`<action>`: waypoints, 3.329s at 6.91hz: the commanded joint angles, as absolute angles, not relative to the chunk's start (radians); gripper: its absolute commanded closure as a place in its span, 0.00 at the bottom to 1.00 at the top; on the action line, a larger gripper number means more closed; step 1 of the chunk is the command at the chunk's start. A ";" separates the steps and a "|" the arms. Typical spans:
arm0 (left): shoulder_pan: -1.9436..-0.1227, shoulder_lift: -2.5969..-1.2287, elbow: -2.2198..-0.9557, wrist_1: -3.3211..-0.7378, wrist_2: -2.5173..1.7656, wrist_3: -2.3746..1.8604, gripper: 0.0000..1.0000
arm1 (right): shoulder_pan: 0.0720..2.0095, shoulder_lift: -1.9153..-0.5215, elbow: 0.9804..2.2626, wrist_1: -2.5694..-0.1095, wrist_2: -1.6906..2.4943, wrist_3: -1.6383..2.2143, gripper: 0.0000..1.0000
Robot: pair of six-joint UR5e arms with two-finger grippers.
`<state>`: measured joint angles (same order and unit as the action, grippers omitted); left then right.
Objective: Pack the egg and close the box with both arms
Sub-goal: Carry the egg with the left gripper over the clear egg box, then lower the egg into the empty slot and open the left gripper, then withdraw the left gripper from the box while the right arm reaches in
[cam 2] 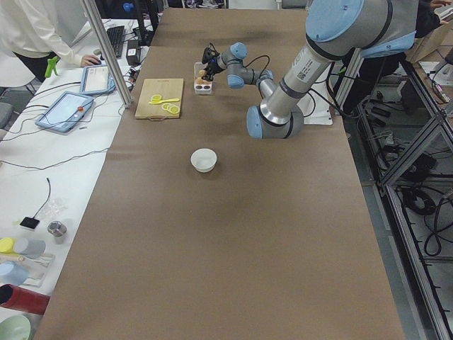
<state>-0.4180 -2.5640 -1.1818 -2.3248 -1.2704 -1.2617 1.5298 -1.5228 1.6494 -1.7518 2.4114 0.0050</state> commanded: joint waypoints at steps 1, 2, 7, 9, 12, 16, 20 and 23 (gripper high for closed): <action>-0.419 -2.624 -1.067 -2.338 -1.235 -1.259 1.00 | 1.519 -1.519 1.649 -1.752 2.411 0.006 0.00; -0.419 -2.628 -1.045 -2.344 -1.235 -1.259 1.00 | 1.519 -1.519 1.649 -1.752 2.413 0.006 0.00; -0.413 -2.628 -1.017 -2.344 -1.235 -1.258 0.42 | 1.516 -1.519 1.646 -1.752 2.414 0.006 0.00; -0.396 -2.628 -1.019 -2.344 -1.233 -1.259 0.08 | 1.514 -1.514 1.646 -1.752 2.416 0.009 0.00; -0.420 -2.629 -1.063 -2.344 -1.252 -1.259 0.03 | 1.511 -1.511 1.651 -1.752 2.416 0.017 0.00; -0.578 -2.401 -1.301 -2.278 -1.495 -1.177 0.03 | 1.467 -1.493 1.658 -1.625 2.450 0.088 0.00; -0.741 -2.131 -1.662 -2.137 -1.774 -1.141 0.03 | 1.194 -1.424 1.608 -1.122 2.366 0.724 0.17; -0.804 -2.080 -1.695 -2.137 -1.853 -1.140 0.03 | 0.981 -1.298 1.600 -1.026 2.217 1.009 1.00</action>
<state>-0.7852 -2.0960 -1.6847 -2.1372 -1.8328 -1.1406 1.0562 -1.3407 1.6027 -1.0553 2.2617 0.9357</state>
